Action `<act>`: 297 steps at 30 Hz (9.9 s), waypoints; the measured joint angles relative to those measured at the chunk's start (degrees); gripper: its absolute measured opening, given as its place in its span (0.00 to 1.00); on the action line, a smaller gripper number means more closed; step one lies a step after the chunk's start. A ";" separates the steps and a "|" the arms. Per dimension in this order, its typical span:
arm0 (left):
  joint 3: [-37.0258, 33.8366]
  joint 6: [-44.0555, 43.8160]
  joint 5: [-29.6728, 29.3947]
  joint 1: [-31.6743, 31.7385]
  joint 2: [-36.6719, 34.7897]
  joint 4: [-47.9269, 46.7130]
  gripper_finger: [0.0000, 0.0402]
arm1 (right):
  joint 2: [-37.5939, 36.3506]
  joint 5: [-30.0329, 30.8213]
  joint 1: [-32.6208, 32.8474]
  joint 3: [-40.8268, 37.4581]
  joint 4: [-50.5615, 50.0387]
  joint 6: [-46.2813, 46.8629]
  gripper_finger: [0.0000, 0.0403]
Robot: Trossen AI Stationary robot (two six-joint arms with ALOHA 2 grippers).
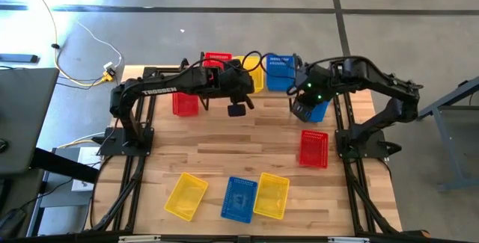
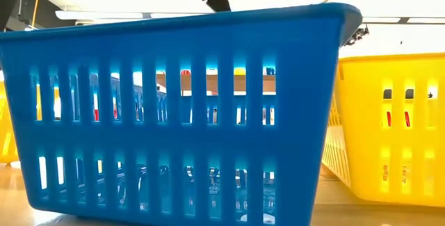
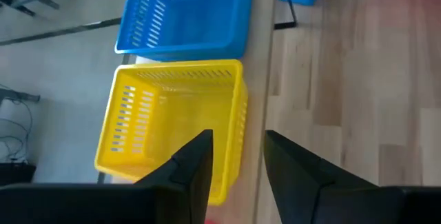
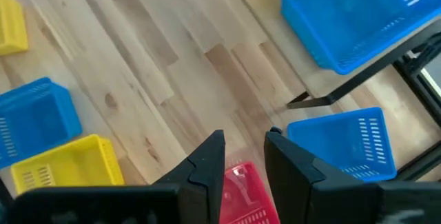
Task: Stack baskets on shelf by color
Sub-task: Stack the right red bin on top of the red bin on the shelf
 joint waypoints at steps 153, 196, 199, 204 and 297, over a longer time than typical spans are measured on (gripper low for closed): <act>-8.37 7.09 -19.45 -23.64 -6.32 15.21 0.29 | -12.76 50.87 15.89 -39.63 68.00 5.95 0.00; -8.34 14.66 -44.07 -20.51 3.17 21.24 0.28 | -10.82 39.87 16.58 -39.65 77.70 -7.09 0.00; -8.34 14.60 -43.14 -20.34 3.17 21.29 0.25 | -10.82 39.41 17.16 -39.64 78.12 -7.40 0.00; -8.34 14.73 -42.52 -20.23 3.17 21.24 0.12 | -10.82 38.54 17.13 -39.63 78.14 -7.43 0.00; -8.37 23.64 33.45 28.30 -17.48 -9.33 0.00 | -18.49 14.77 16.82 -12.26 29.67 -0.36 0.33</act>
